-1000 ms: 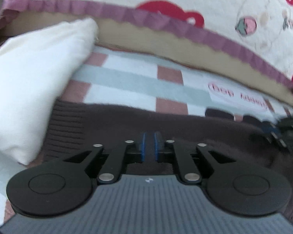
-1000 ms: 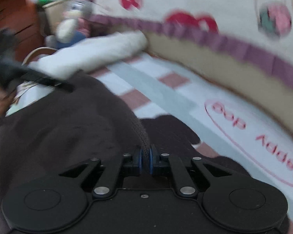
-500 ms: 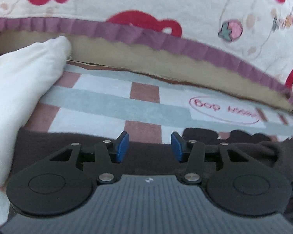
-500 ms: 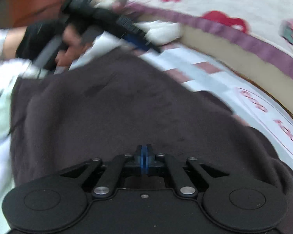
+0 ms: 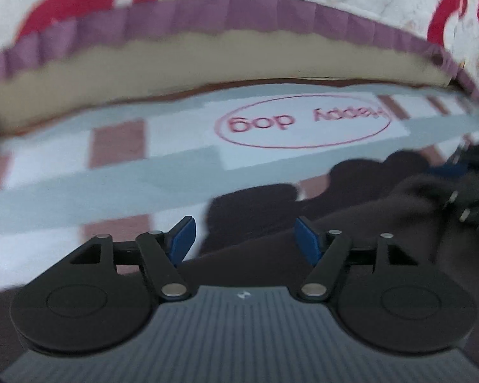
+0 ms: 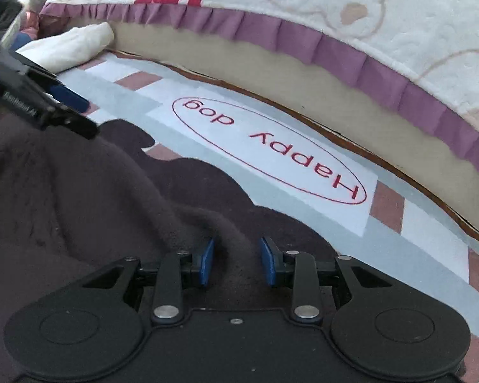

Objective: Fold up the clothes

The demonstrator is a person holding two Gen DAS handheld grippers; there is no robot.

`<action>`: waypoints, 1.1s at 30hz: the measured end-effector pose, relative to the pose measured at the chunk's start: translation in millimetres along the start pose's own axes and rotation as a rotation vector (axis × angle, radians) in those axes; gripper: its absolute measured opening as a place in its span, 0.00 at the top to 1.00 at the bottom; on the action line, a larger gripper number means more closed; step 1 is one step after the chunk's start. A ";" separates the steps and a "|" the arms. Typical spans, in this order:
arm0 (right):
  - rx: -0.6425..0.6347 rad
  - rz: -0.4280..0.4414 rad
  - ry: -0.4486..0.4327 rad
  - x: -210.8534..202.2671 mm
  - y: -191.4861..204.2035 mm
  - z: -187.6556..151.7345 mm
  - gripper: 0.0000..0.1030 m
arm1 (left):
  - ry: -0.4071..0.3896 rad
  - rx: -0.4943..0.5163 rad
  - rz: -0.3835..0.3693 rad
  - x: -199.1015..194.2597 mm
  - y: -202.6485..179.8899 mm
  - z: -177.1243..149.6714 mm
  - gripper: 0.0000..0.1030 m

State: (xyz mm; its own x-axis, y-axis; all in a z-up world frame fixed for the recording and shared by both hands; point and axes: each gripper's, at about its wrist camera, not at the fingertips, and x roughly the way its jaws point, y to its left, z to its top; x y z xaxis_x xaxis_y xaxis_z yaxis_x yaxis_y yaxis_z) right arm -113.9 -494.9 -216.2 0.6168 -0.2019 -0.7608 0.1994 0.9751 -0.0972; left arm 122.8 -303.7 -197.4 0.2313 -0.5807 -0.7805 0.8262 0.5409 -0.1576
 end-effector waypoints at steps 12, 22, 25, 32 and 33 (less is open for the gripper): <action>0.130 0.055 0.014 2.0 -21.8 14.1 0.90 | 0.072 0.154 -0.145 0.0 -47.4 -26.5 0.85; 0.470 0.176 0.018 -10.0 -54.7 4.3 0.90 | -0.023 0.177 -0.023 -32.8 -80.0 -63.8 0.89; 0.777 0.337 0.022 -2.3 -88.8 -16.5 0.90 | -0.034 0.228 0.017 -36.6 -91.2 -69.1 0.89; 0.694 0.295 0.033 1.7 -77.3 -10.1 0.90 | -0.027 0.233 0.032 -36.6 -97.7 -69.8 0.89; 0.591 0.241 0.022 -2.2 -65.6 -2.2 0.90 | -0.025 0.213 0.025 -35.9 -95.5 -68.8 0.88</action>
State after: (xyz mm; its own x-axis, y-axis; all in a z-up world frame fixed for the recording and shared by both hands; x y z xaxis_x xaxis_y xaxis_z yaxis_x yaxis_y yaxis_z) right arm -130.1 -558.2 -209.6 0.6823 0.0248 -0.7307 0.4469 0.7768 0.4437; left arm 0.3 -292.6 -195.9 0.2631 -0.5850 -0.7672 0.9093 0.4160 -0.0053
